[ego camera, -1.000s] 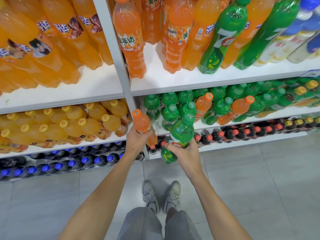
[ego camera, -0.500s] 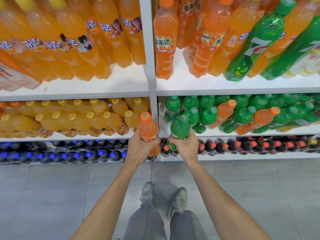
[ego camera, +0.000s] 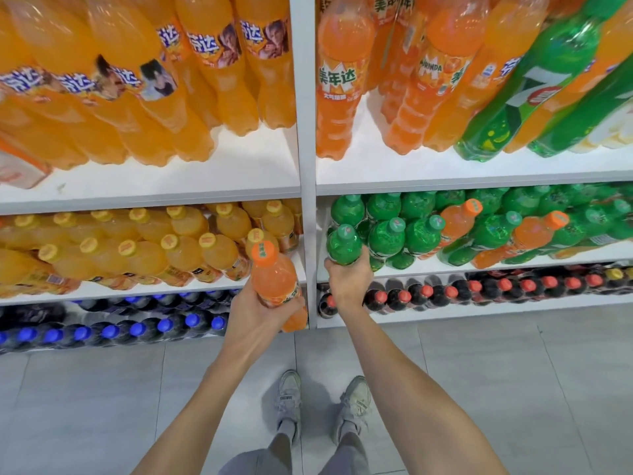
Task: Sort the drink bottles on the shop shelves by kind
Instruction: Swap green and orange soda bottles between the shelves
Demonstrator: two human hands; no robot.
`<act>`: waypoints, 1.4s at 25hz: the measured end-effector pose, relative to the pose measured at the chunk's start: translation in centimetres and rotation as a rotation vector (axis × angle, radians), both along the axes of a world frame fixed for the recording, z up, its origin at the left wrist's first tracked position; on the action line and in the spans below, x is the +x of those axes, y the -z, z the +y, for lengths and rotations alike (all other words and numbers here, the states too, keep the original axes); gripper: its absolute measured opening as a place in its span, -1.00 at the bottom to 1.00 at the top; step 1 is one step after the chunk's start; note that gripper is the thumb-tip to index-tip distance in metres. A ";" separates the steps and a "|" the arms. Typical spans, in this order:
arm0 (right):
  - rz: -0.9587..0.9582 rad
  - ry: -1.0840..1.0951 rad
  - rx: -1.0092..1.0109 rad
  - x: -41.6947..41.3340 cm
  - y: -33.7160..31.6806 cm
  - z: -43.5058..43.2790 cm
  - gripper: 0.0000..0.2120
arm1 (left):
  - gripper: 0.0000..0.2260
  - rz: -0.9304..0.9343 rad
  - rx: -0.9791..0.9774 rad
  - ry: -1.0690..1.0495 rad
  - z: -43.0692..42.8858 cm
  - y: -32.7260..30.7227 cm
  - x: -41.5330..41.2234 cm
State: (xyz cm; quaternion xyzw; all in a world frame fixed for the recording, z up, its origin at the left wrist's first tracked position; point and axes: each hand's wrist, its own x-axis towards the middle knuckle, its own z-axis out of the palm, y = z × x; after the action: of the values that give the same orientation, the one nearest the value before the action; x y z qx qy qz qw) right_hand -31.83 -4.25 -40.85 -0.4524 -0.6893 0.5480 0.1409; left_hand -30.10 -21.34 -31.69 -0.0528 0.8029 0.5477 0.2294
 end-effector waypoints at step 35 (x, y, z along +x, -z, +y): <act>-0.089 -0.119 0.032 5.5 -10.0 0.0 -0.59 | -0.48 0.120 0.184 0.179 3.2 -7.1 0.2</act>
State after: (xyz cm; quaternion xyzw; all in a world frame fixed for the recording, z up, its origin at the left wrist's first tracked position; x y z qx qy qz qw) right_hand -26.32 -4.24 -30.85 -0.4320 -0.7293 0.5237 0.0848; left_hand -29.93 -18.10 -24.56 0.0731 0.7632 0.5984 0.2325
